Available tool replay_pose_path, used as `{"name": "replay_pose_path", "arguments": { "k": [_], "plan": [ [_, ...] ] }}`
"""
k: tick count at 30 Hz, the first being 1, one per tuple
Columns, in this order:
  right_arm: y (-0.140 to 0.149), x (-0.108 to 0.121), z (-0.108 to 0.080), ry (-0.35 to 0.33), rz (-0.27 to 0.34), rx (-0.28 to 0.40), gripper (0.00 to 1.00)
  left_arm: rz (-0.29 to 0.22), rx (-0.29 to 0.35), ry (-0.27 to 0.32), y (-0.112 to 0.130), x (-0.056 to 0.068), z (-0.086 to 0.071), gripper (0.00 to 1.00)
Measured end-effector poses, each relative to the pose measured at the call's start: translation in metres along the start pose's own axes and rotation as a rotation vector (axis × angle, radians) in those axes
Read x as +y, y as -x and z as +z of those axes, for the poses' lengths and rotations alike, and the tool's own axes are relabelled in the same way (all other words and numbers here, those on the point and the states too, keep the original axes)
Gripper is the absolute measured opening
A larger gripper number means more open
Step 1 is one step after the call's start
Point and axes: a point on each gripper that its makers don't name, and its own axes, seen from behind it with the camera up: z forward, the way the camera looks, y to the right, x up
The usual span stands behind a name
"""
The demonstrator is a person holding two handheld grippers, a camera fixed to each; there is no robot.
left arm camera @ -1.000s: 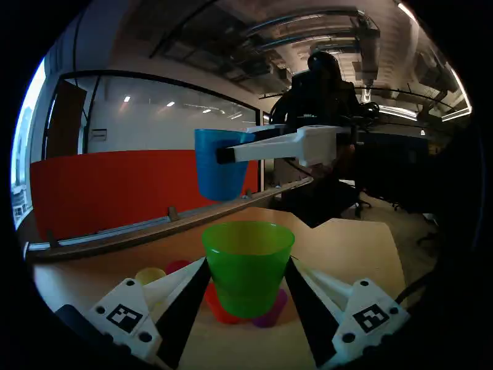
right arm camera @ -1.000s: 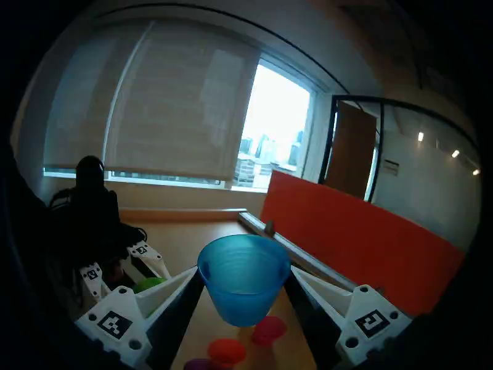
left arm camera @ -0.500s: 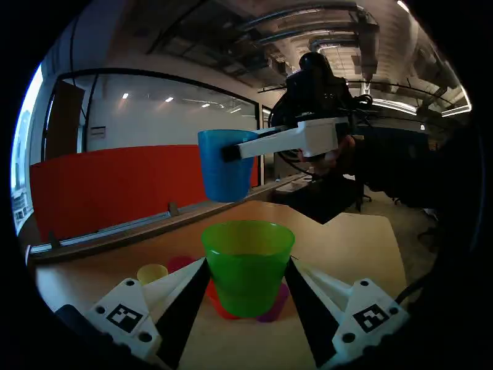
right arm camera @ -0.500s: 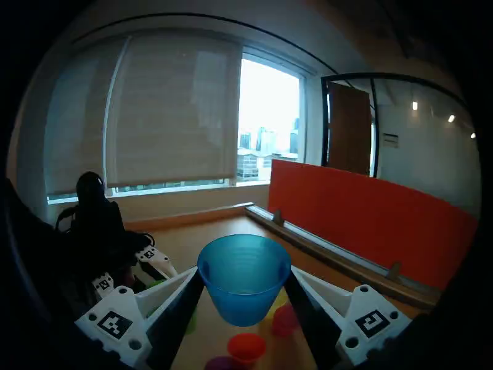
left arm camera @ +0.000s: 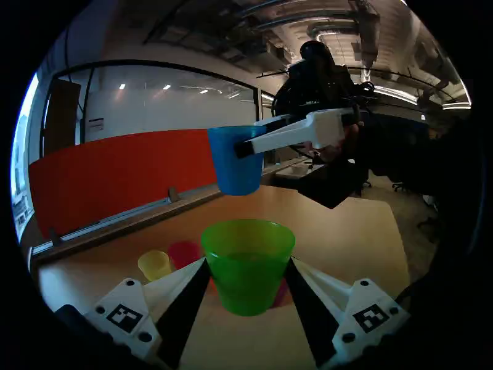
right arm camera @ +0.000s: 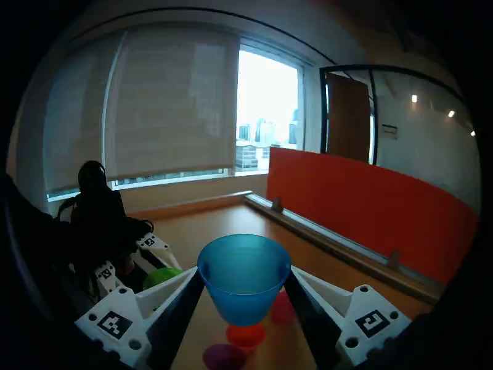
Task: Pour water
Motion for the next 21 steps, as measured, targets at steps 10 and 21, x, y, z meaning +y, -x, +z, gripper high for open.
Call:
{"name": "replay_pose_path", "arguments": {
  "k": [10,21],
  "plan": [
    [0.023,0.005,-0.008,0.004,-0.001,-0.041,0.9,0.01,-0.061,0.006,0.017,-0.001,0.005,0.81],
    [0.059,0.014,-0.018,0.006,0.012,-0.121,0.9,0.02,-0.139,0.018,0.038,0.0,0.009,0.81]
  ]
}}
